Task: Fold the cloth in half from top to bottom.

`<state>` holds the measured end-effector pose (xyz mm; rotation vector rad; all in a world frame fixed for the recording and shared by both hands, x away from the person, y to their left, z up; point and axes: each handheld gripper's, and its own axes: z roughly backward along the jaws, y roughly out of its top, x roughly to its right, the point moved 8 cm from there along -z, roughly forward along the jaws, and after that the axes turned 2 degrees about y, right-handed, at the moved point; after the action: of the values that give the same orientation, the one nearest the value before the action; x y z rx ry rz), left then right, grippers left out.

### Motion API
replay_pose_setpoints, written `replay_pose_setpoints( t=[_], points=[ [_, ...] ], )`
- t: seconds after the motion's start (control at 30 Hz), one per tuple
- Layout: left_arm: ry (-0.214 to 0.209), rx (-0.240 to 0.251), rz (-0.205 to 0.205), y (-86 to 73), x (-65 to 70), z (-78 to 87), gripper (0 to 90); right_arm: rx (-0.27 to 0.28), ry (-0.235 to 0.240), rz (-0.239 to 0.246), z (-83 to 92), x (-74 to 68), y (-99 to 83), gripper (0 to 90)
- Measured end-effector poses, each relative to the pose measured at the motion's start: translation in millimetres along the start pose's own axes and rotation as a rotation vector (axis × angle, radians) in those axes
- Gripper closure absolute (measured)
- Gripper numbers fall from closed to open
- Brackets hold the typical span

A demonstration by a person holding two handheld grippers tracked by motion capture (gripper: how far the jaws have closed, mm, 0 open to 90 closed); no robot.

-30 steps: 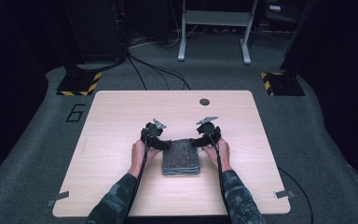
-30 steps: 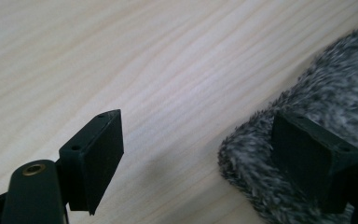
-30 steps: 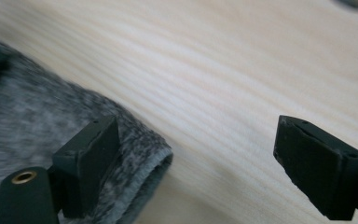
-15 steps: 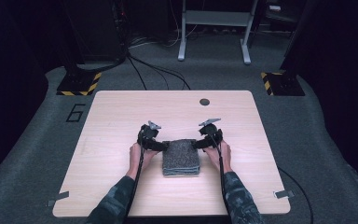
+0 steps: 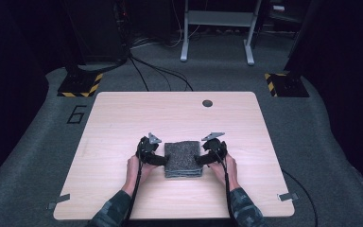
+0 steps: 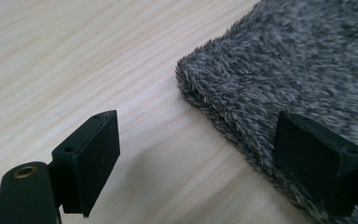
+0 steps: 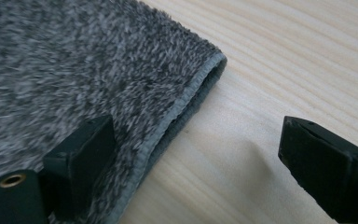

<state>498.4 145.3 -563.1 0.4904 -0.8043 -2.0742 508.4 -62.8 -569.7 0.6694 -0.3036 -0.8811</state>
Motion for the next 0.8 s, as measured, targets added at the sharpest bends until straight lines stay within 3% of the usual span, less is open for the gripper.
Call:
replay_pose_setpoints(
  t=[0.23, 0.4, 0.5, 0.53, 0.67, 0.8],
  points=[
    [0.019, 0.066, -0.006, 1.0, -10.1, 45.0, 11.2, 0.101, 0.008, -0.016, 48.5, 8.7, -5.2, 9.3],
    [0.051, 0.093, 0.002, -15.2, -21.4, 74.7, 10.3, 0.138, -0.012, -0.034, 83.1, 19.9, -25.3, 8.6],
    [0.066, 0.091, 0.004, -26.8, -28.0, 83.1, 9.9, 0.151, -0.028, -0.049, 98.0, 27.6, -41.2, 8.4],
    [0.083, 0.083, 0.016, -41.2, -35.0, 88.1, 9.8, 0.155, -0.035, -0.063, 103.1, 30.9, -49.0, 8.4],
    [0.114, 0.059, 0.08, -73.8, -53.3, 92.7, 8.9, 0.157, -0.059, -0.094, 110.9, 44.6, -73.5, 8.3],
    [0.172, 0.037, 0.125, -104.6, -78.0, 92.4, 8.4, 0.127, -0.099, -0.135, 112.7, 62.5, -100.4, 8.2]
  ],
)
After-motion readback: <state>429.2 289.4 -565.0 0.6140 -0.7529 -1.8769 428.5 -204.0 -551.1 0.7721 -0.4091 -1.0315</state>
